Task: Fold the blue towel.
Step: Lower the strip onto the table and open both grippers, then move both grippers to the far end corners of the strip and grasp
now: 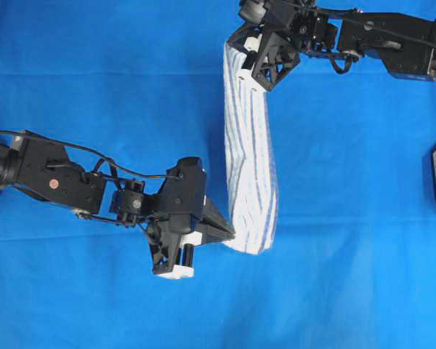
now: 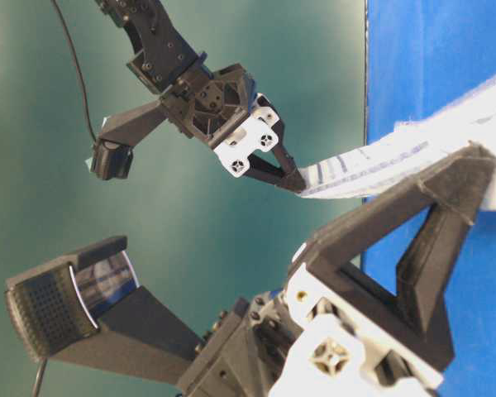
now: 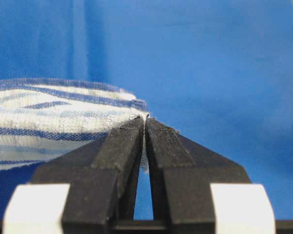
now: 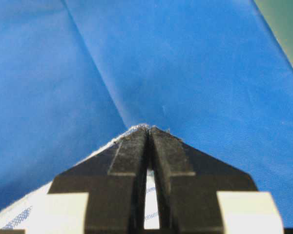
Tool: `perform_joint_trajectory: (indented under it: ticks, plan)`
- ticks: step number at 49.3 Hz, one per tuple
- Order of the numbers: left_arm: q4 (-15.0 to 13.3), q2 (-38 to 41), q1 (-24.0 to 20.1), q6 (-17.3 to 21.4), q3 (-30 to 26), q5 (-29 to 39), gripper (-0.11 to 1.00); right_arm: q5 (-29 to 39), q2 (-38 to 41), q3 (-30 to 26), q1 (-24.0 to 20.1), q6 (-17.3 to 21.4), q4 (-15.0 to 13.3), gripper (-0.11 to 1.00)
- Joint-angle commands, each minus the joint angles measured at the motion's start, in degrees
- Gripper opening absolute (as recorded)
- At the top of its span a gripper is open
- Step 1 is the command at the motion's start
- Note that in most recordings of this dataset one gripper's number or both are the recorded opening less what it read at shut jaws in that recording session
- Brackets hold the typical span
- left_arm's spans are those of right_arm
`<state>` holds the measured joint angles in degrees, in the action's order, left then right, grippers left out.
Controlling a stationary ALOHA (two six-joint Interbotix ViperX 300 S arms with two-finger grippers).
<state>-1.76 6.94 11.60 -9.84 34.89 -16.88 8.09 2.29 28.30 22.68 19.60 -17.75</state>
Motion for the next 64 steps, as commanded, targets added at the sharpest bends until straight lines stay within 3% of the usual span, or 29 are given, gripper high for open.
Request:
perform_joint_trajectory:
  ticks: [1,3,6,12,17,20,27,32,43,51,64]
  plan:
    - [-0.1,-0.6,-0.4,-0.1,-0.4,-0.2,0.02,-0.3,-0.8,-0.8,-0.1,0.0,-0.1,0.04]
    - [-0.1,-0.7,-0.5,-0.1,-0.4,-0.1,0.02,-0.4,-0.9,-0.8,-0.1,-0.1,-0.2,0.09]
    - [-0.1,-0.7,-0.7,0.1,-0.4,-0.1,0.07,-0.4,-0.9,-0.8,-0.1,-0.2,-0.1,0.25]
    - [-0.1,-1.7,-0.7,0.2,0.3,1.1,0.39,-0.3,-1.2,-0.5,-0.1,-0.5,-0.3,0.59]
    - [-0.1,-4.0,-0.7,0.2,1.4,4.7,0.71,-0.2,-2.6,0.3,-0.1,-0.6,-0.4,0.6]
    - [0.0,-6.1,-0.7,0.2,2.4,7.5,0.84,-0.2,-4.0,1.1,-0.1,-0.6,-0.4,0.58]
    - [0.0,-11.8,-0.7,0.4,5.0,14.9,0.75,-0.3,-8.1,4.0,-0.1,-0.6,-0.5,0.58]
    - [0.0,-16.2,-0.9,0.4,7.4,18.0,0.75,-0.4,-11.7,7.1,-0.2,-0.4,-0.4,0.58]
    - [0.1,-24.3,-4.0,0.4,12.7,18.2,0.75,-2.5,-20.1,15.3,-1.8,0.1,-0.4,0.58]
    - [0.1,-29.8,-7.5,0.4,15.9,17.7,0.75,-3.4,-27.2,21.1,-6.2,0.4,-0.2,0.58]
    - [0.1,-33.3,-11.1,0.4,18.5,15.5,0.75,-3.2,-32.3,25.2,-15.1,0.6,0.5,0.58]
